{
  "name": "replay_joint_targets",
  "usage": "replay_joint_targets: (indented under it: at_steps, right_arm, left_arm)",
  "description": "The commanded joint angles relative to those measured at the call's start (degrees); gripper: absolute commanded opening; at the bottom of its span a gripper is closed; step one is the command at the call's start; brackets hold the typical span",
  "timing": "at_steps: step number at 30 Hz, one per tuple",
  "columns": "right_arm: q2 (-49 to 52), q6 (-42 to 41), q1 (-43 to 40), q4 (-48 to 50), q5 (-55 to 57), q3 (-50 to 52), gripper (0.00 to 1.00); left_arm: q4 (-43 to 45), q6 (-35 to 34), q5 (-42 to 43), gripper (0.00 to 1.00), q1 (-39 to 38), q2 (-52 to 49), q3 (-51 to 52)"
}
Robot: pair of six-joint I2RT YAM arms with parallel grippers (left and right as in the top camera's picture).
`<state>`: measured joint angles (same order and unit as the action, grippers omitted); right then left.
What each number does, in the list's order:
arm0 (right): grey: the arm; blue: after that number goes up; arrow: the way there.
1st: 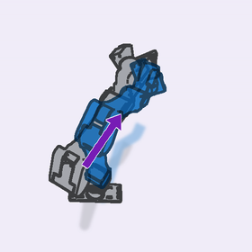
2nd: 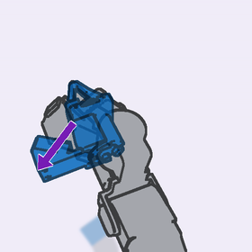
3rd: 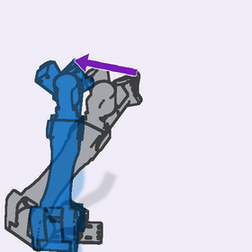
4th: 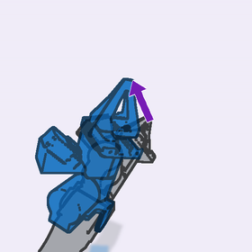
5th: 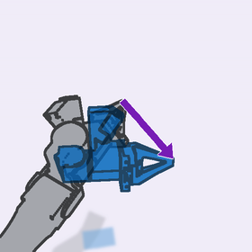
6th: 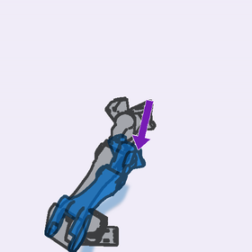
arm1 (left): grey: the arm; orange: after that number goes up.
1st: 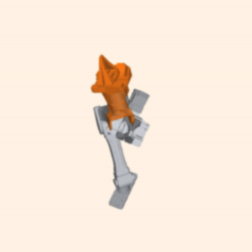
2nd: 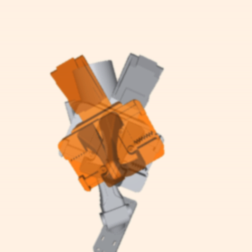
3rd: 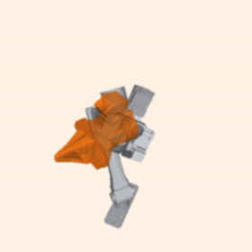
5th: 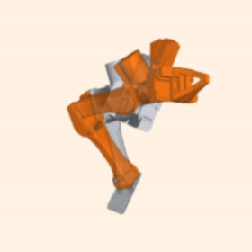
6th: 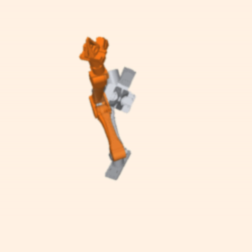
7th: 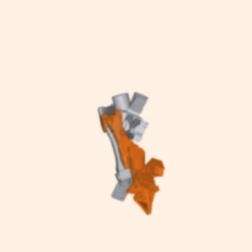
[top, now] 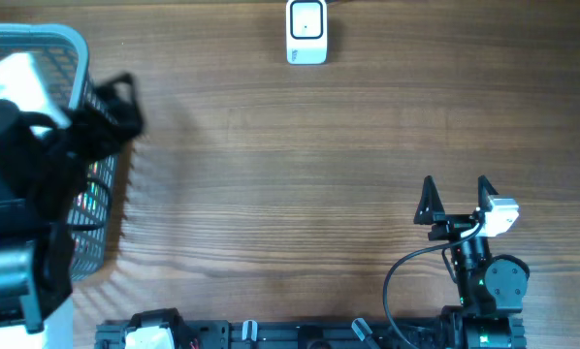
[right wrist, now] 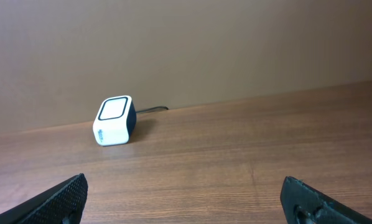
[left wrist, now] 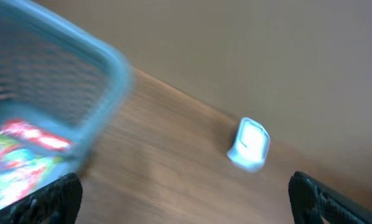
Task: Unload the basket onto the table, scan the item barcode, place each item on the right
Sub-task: 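Grasp the green-lidded jar in the basket with left gripper, place on table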
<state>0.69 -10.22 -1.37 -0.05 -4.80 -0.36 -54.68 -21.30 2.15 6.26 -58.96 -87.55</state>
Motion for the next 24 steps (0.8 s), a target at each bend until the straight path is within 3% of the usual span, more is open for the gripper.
replay_joint_targets:
  at_steps: [1,7,15,18,24]
  right_arm:
    - [-0.15,-0.33,0.24,0.13,0.96,0.07,1.00]
    - [-0.15,-0.33,0.24,0.13,0.96,0.07,1.00]
    - [-0.15,-0.33,0.24,0.13,0.96,0.07,1.00]
    - [-0.15,-0.33,0.24,0.13,0.96,0.07,1.00]
    - [-0.15,-0.33,0.24,0.13,0.96,0.07,1.00]
  left_arm:
    - [-4.59,-15.54,-16.92,1.00,10.62,-1.88,-3.91]
    - [-16.61,-27.34,-17.40,1.00,29.59,-10.97,-3.02]
    - [-21.92,-29.20,-15.43,1.00,37.18,-31.52,-2.01]
    - [-20.28,-29.00,-15.06,1.00,38.95,-35.21,1.53]
    - [-8.66,-26.67,-13.66,1.00,39.82,-36.76,14.05]
